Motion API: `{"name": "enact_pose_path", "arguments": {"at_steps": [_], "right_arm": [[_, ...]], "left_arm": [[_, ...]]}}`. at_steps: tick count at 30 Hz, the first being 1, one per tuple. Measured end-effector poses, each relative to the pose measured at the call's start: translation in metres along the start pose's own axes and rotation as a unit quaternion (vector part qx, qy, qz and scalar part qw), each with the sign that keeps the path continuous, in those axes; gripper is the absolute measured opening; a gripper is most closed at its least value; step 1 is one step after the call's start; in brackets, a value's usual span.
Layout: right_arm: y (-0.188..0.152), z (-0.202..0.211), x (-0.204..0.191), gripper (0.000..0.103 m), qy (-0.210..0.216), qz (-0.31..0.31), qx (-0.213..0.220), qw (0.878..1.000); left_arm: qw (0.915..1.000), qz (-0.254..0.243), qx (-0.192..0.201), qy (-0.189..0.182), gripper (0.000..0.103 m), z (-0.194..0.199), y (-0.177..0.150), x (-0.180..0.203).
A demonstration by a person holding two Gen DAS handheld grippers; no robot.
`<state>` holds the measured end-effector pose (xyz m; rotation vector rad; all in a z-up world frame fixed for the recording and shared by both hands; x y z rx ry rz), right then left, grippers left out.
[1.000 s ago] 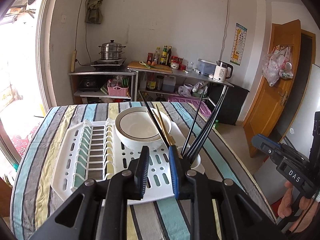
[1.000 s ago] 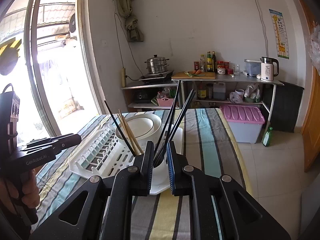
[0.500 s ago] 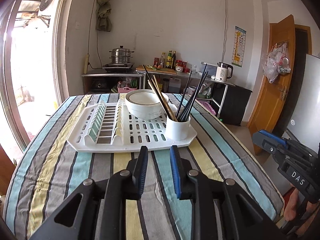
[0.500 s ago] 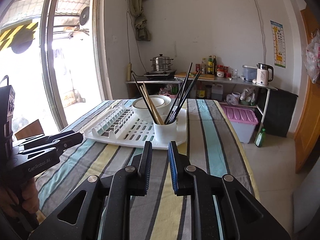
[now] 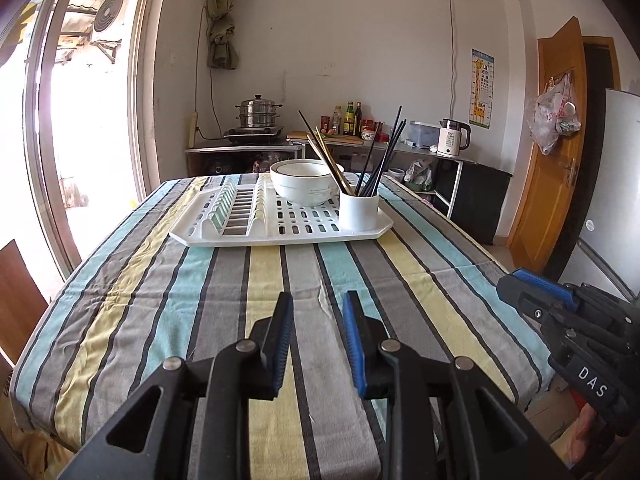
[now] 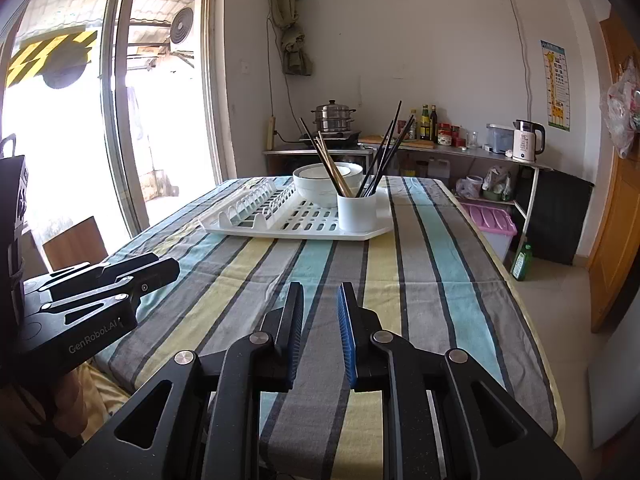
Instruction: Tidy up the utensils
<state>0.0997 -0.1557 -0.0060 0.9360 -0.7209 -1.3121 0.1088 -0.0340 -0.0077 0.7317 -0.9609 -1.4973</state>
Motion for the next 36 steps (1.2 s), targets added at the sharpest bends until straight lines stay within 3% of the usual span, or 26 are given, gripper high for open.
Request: {"name": "enact_pose_path", "arguments": {"at_steps": [9, 36], "right_arm": [[-0.007, 0.009, 0.001, 0.018, -0.023, 0.008, 0.011, 1.000], [-0.008, 0.009, 0.007, 0.018, -0.033, 0.001, 0.014, 0.999]], "left_arm": [[0.9996, 0.003, 0.026, 0.004, 0.027, 0.020, -0.006, -0.001], [0.9999, -0.010, 0.002, 0.005, 0.027, 0.010, -0.015, 0.008]]}}
Point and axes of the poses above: each gripper's, at about its wrist camera, not at the fingertips, and z roughly against the way its jaws point, x to its right, y to its top, the point moved 7 cm from there along -z, roughly the way its jaws point, and after that the axes turned 1 degree about -y, right-handed, at the moved point
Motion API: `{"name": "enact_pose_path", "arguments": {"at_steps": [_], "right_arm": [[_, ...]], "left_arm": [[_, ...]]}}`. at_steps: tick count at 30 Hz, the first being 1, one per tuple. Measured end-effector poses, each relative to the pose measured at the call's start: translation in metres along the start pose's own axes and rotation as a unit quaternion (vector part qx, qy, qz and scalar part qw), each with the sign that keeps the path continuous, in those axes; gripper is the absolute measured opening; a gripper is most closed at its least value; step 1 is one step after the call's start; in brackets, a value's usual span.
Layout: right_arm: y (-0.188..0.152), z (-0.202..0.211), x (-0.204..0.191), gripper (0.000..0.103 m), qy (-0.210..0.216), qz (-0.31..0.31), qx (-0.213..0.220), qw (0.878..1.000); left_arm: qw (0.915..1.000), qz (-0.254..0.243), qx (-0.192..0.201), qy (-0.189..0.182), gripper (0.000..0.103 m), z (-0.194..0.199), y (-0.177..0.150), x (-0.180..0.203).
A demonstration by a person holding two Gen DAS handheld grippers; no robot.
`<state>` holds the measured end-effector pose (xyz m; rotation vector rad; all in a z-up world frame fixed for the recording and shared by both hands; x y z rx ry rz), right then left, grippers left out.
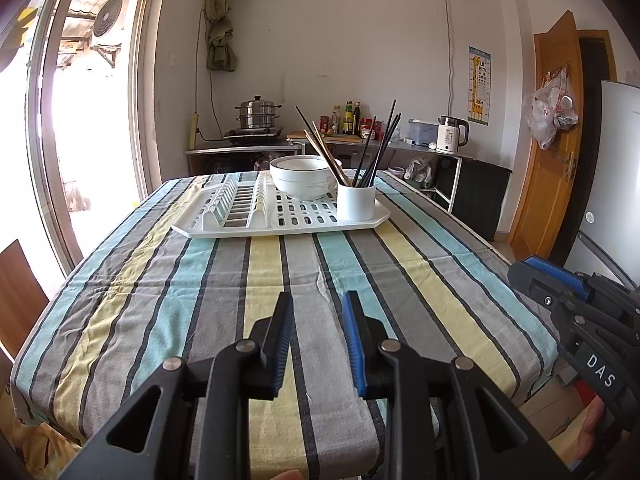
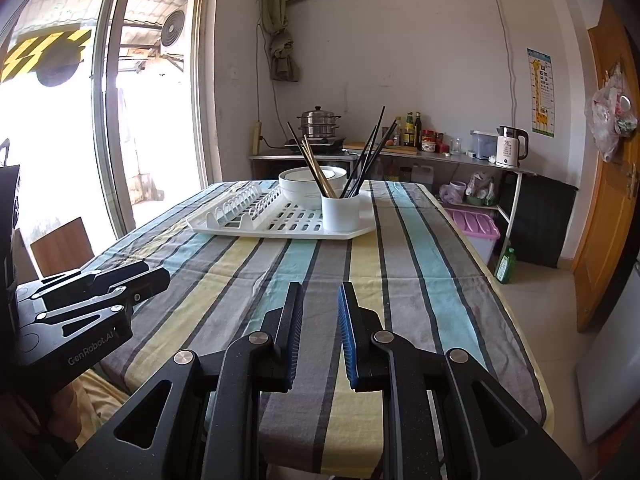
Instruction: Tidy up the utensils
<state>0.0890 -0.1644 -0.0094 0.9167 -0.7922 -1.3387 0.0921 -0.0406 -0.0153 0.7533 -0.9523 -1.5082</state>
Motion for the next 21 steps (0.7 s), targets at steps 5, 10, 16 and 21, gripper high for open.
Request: {"name": "enact_pose_path", "arguments": {"at_steps": [5, 10, 16, 21], "right_arm": [[0.0002, 0.0005, -0.0001, 0.018, -0.002, 0.000, 0.000, 1.000], [-0.0003, 0.0009, -0.0019, 0.018, -0.002, 0.001, 0.000, 1.000], [-0.0007, 0.0009, -0.0017, 0.018, -0.001, 0.000, -0.001, 1.000], [-0.0009, 0.0012, -0.0014, 0.018, -0.001, 0.000, -0.002, 1.000]], "left_arm": [[1.0000, -0.001, -0.001, 0.002, 0.027, -0.0003, -0.0008, -0.0001], [1.0000, -0.001, -0.001, 0.001, 0.027, -0.0003, -0.0013, 0.0004], [1.0000, -0.004, -0.003, 0.000, 0.027, -0.0012, -0.0028, 0.0020], [1.0000, -0.006, -0.005, 0.000, 0.027, -0.0014, -0.0031, 0.0020]]}}
Point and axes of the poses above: each gripper's, at about its wrist camera, not at the fingertips, and z roughly against the way its jaws point, x to its right, y to its top, the point moved 7 cm from there along -z, roughly the way its jaws point, and after that the axes turned 1 degree about -y, right-handed, at the moved point
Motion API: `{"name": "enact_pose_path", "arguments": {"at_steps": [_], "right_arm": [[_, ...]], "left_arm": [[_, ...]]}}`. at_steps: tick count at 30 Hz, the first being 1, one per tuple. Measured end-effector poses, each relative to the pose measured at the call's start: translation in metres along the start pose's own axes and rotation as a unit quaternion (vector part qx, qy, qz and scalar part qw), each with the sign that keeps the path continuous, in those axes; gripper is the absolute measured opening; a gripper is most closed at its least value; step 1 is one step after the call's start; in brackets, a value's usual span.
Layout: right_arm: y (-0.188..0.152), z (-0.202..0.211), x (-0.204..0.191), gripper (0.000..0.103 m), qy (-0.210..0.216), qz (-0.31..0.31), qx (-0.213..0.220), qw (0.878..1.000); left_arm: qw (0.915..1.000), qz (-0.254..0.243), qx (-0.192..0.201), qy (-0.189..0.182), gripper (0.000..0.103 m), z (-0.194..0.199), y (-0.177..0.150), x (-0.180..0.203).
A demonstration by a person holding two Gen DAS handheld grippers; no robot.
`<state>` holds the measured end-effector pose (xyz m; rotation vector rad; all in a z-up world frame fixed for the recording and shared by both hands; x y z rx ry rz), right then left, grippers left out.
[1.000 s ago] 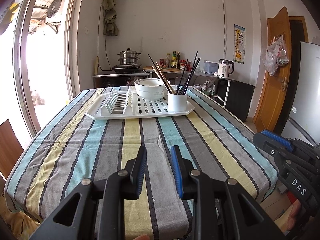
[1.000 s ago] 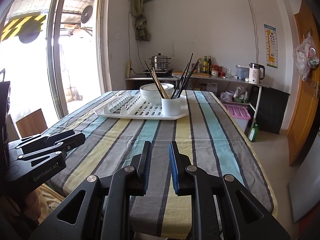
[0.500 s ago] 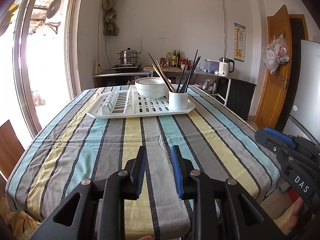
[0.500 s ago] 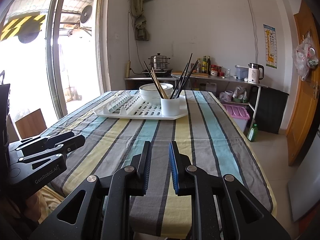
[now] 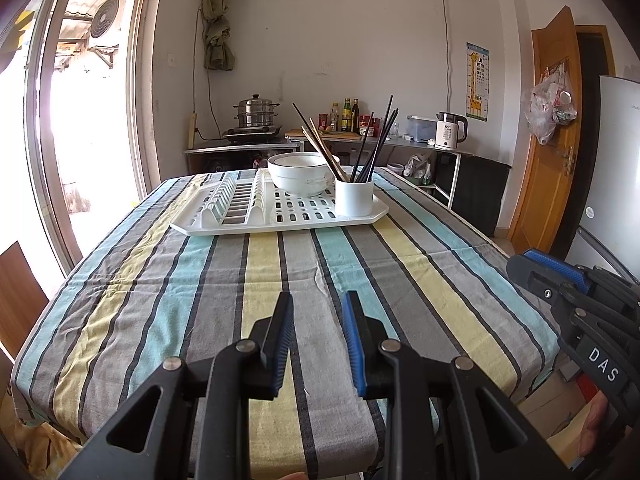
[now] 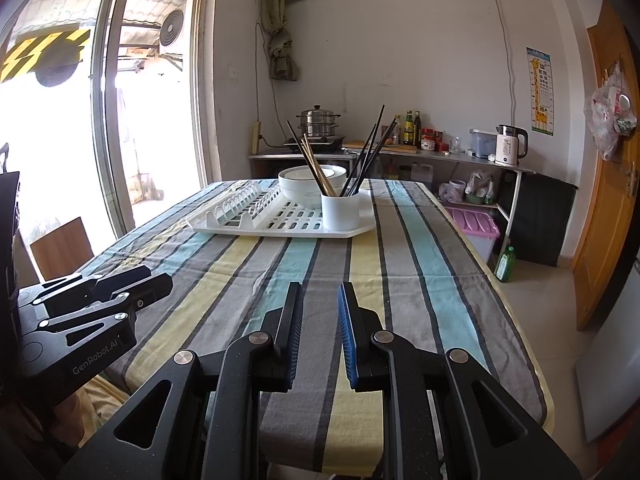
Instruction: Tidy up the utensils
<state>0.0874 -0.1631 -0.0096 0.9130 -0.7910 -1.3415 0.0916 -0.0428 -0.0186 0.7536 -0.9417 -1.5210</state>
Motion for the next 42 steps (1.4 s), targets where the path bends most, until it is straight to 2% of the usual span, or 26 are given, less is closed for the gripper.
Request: {"name": "enact_pose_path", "arguments": {"at_steps": [42], "right_arm": [[0.0000, -0.0012, -0.0015, 0.018, 0.000, 0.001, -0.005, 1.000]], "left_arm": [[1.0000, -0.002, -0.007, 0.002, 0.027, -0.0056, -0.0046, -0.0019]]}}
Point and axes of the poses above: each gripper's, at about its wrist camera, not at the fingertips, and z roughly against the way its jaws point, x to its right, y to its top, the point moved 7 cm from there along -z, roughly the way its jaws point, and after that the axes turned 1 degree about -y, right-handed, at the moved point
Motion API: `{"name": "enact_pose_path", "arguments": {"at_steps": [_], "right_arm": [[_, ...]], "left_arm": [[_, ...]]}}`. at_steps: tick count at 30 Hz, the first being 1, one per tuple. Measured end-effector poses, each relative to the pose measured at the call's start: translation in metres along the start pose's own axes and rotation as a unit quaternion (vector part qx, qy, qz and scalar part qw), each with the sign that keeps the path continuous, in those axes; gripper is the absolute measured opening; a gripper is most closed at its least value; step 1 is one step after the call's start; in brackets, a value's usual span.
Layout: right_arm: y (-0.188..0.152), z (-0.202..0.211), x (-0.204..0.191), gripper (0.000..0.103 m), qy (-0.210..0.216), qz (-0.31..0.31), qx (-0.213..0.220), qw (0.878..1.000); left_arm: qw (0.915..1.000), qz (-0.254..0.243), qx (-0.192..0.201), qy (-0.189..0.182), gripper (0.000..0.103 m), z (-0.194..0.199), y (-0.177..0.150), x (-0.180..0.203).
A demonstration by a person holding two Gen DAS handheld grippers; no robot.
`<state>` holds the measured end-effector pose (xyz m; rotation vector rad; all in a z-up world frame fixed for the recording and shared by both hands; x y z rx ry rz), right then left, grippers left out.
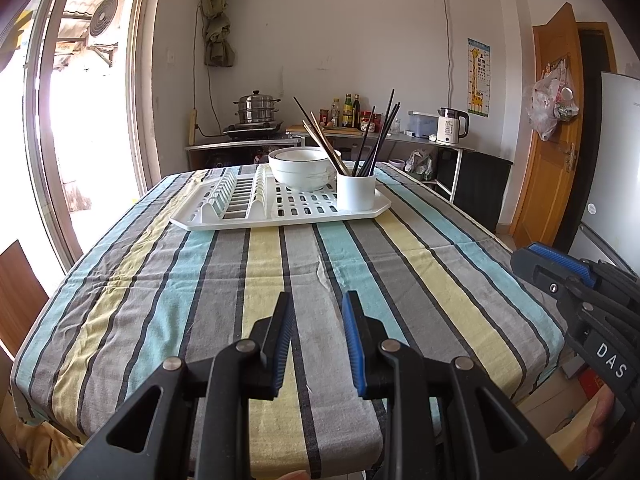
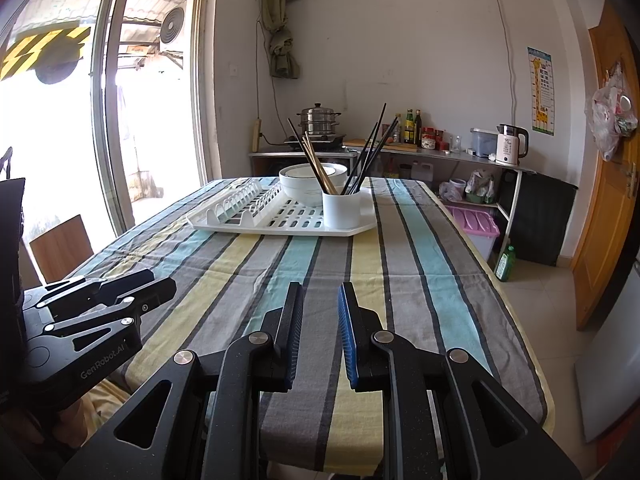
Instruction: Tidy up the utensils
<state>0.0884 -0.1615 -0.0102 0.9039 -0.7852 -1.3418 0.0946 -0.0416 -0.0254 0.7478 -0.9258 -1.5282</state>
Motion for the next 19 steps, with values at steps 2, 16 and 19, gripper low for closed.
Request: {"name": "enact_pose_path", "arguments": {"at_steps": [2, 16, 19], "right_arm": [[-0.0001, -0.0002, 0.0000, 0.018, 0.000, 0.000, 0.000, 1.000], [0.0003, -0.0008, -0.0005, 0.018, -0.001, 0.000, 0.000, 1.000], [0.0001, -0.0014, -0.0008, 0.018, -0.001, -0.001, 0.000, 1.000]], "left_arm": [[1.0000, 0.000, -0.002, -0.001, 0.027, -0.0010, -0.0003, 0.0003], [1.0000, 0.001, -0.001, 0.007, 0.027, -0.0038, -0.0002, -0.0019], [1.0000, 0.000, 0.001, 0.004, 0.027, -0.0026, 0.0003, -0.0003]]}}
Point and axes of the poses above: each gripper's, at about its wrist camera, not at the fingertips, and z roughly against the way its jaws point, x to its right, y to its top, the point moved 7 cm from there along -z, roughly the way its jaws point, and after that the axes turned 1 degree about -y, right-handed, at the moved point
